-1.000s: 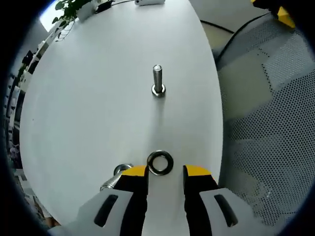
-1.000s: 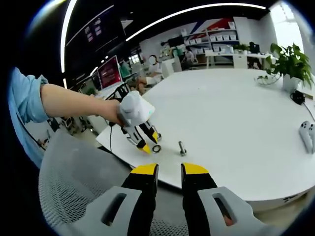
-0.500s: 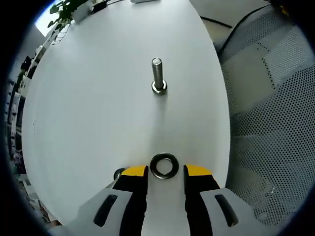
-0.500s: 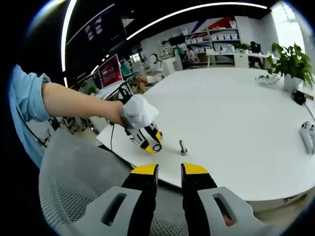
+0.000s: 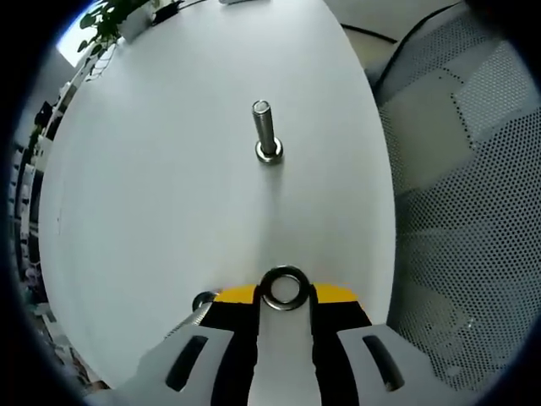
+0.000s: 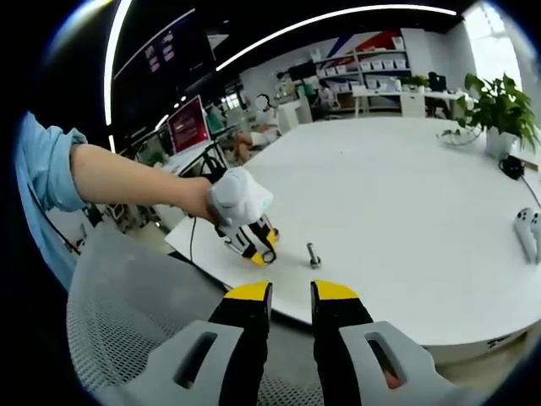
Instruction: Place the washer onto the threaded stud by aligning its center hole with the stud, sliding it down to the base, and recovering from edge contact or off-axis alignment until the washer reaches the visible bottom stop.
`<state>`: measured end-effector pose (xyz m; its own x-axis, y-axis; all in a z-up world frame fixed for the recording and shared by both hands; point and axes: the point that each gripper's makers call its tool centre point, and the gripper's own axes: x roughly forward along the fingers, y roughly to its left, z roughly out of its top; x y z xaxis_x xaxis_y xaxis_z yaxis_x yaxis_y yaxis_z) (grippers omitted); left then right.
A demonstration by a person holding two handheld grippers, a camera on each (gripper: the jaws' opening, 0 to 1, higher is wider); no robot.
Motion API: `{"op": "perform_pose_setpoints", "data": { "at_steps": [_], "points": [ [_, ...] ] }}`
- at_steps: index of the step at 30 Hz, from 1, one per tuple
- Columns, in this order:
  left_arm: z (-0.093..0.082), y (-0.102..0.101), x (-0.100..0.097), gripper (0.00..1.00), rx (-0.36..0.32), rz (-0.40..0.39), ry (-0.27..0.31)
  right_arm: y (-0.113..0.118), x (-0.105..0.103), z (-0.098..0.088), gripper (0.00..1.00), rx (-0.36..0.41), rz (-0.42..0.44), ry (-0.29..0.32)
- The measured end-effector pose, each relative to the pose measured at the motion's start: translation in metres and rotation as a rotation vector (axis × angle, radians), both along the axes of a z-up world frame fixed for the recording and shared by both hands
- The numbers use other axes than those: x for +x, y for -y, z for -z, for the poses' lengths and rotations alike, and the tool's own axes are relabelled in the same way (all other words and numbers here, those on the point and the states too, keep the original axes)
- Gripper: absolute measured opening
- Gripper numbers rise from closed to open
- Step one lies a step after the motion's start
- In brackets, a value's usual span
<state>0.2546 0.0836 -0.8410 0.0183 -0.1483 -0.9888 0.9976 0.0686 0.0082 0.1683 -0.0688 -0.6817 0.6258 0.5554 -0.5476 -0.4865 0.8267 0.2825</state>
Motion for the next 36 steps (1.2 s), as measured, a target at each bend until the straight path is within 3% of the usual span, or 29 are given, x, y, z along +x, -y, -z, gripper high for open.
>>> {"op": "perform_pose_setpoints", "data": {
  "at_steps": [18, 21, 36],
  "points": [
    [-0.002, -0.003, 0.0, 0.19, -0.014, 0.008, 0.035, 0.0, 0.0, 0.0, 0.21, 0.001, 0.004, 0.0],
    [-0.003, -0.006, 0.002, 0.19, -0.011, -0.028, 0.021, 0.0, 0.0, 0.0, 0.21, 0.0, 0.003, -0.001],
    [-0.029, -0.016, 0.0, 0.19, 0.001, -0.058, 0.021, 0.0, 0.0, 0.0, 0.21, -0.001, 0.0, 0.001]
  ]
}}
